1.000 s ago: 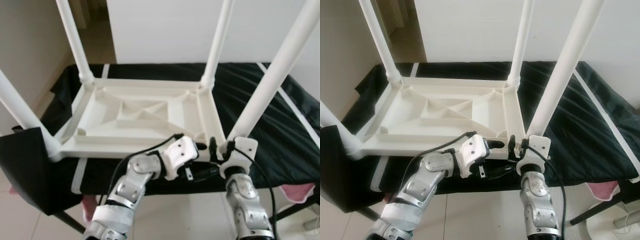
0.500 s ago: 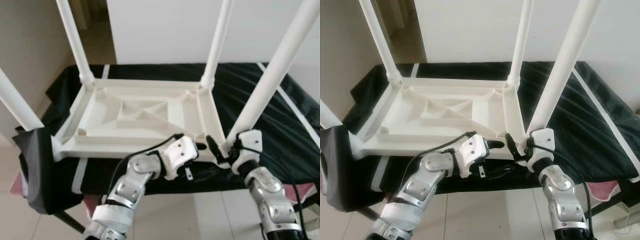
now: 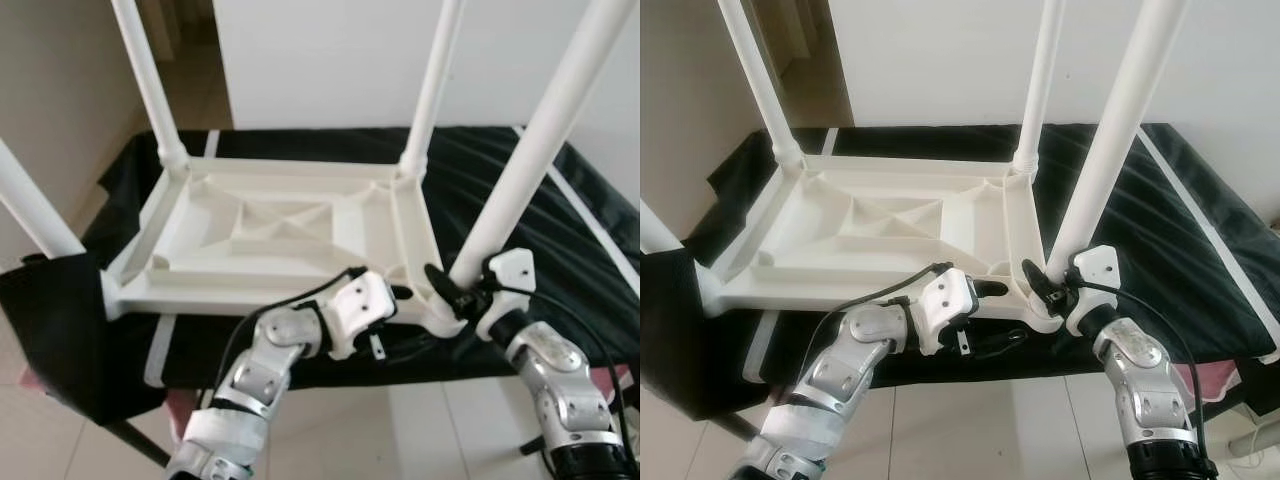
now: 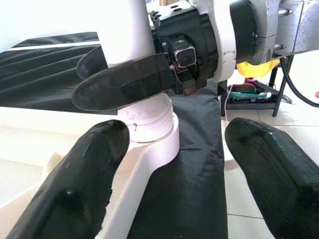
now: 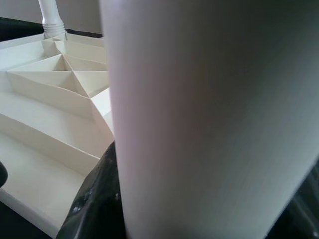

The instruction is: Building children table

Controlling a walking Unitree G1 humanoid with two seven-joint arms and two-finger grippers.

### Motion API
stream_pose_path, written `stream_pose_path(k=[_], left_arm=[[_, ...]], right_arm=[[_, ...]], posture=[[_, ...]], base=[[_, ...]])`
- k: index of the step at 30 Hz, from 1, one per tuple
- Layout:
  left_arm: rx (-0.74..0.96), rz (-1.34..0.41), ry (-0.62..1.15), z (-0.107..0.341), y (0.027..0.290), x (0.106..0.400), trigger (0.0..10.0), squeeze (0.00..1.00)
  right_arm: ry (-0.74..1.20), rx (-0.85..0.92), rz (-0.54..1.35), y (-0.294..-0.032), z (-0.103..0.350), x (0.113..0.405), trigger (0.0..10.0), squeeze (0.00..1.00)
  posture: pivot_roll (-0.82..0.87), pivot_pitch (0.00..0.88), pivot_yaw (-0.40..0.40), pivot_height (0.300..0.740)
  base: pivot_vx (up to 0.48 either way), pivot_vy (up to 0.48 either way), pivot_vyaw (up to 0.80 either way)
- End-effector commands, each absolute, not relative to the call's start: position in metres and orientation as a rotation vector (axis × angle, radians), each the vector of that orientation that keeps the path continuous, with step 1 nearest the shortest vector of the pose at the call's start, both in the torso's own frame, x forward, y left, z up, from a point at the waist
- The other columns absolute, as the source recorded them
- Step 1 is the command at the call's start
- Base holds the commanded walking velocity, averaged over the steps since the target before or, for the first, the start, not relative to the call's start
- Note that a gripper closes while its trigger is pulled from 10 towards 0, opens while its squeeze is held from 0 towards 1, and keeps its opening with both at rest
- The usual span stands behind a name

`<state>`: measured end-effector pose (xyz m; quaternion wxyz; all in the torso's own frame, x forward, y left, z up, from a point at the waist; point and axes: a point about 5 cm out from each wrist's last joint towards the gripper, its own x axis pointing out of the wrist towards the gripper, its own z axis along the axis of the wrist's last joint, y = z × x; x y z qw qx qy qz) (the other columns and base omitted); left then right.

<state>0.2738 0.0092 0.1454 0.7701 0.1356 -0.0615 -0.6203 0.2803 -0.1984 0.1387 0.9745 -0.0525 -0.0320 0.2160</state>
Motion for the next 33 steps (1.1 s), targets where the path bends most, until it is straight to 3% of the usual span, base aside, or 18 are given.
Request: stream_pose_path(k=[1, 3, 4, 33], left_arm=[[0.281, -1.254, -0.139, 0.147, 0.011, 0.278, 10.0, 0.0], [0.28, -1.253, -0.138, 0.147, 0.011, 0.278, 10.0, 0.0], [0.28, -1.254, -0.135, 0.146, 0.012, 0.277, 10.0, 0.0], [0.281, -1.286, -0.128, 0.147, 0.009, 0.276, 10.0, 0.0]], right_arm=[[0.003, -0.095, 0.499, -0.19, 0.125, 0.277, 0.0, 0.0], [0.008, -0.086, 0.489, -0.191, 0.124, 0.276, 0.0, 0.0], [0.014, -0.092, 0.442, -0.195, 0.123, 0.277, 10.0, 0.0], [-0.017, -0.036, 0.1, -0.184, 0.116, 0.275, 10.0, 0.0]], posture=[[-0.08, 0.0, -0.009, 0.74], [-0.08, 0.0, -0.008, 0.74], [-0.09, 0.0, -0.004, 0.74], [-0.11, 0.012, 0.017, 0.74]], base=[[0.0, 0.0, 0.0], [0.0, 0.0, 0.0], [0.0, 0.0, 0.0], [0.0, 0.0, 0.0]])
